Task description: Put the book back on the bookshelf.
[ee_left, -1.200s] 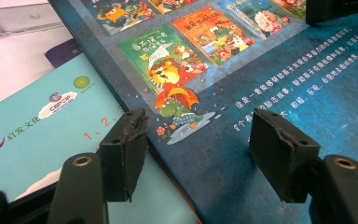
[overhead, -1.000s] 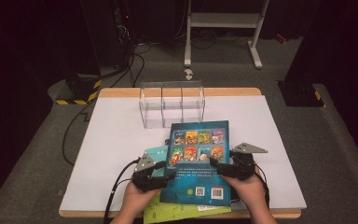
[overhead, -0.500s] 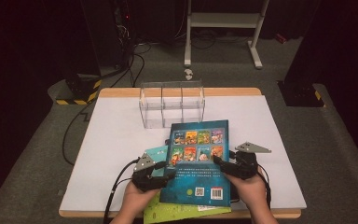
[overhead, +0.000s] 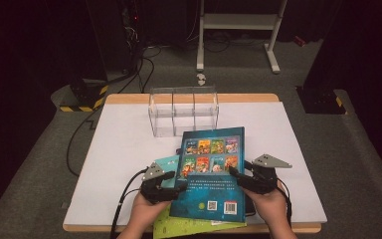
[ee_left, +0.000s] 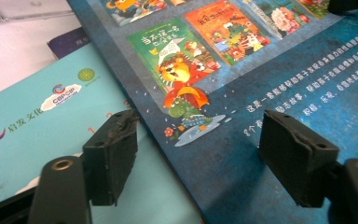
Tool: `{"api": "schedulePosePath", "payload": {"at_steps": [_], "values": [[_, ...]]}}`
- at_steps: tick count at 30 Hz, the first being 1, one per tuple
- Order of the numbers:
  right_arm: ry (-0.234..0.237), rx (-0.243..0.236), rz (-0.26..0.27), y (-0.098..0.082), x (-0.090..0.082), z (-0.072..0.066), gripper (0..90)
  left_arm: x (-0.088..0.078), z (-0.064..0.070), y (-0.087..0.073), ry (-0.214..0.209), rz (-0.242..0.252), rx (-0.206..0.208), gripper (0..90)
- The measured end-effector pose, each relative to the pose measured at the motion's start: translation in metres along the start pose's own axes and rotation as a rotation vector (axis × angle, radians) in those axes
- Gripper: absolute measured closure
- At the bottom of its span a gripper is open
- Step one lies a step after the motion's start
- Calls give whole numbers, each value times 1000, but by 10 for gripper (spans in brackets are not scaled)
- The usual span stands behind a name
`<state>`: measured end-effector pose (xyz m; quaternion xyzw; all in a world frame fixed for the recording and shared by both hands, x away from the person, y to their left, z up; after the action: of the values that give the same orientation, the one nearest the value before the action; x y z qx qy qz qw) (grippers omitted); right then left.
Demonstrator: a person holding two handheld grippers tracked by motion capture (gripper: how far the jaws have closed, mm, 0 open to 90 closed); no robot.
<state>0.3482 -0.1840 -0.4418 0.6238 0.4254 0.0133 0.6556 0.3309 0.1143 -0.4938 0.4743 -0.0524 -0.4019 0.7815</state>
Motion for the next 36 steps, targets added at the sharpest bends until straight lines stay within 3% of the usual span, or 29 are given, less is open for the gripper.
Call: {"api": "schedulePosePath", "payload": {"at_steps": [11,24,36], "values": [[-13,-68,56,2,-10,-12,461,3,-3,4,-61,-14,-58,198],[-17,-124,100,3,-16,-20,462,5,-7,10,-90,-24,-110,144],[-15,-143,121,4,-19,-23,463,6,-7,11,-109,-27,-143,130]]}}
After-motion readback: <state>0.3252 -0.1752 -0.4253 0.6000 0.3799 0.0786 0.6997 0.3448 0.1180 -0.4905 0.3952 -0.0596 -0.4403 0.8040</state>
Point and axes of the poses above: each handheld gripper's, and its own axes: x roughly forward along the jaws, y roughly out of its top, z roughly to its right, the point moved 1 cm from there along x, roughly forward along the jaws, and after that the axes turned 1 degree about -z, right-handed, at the moved point
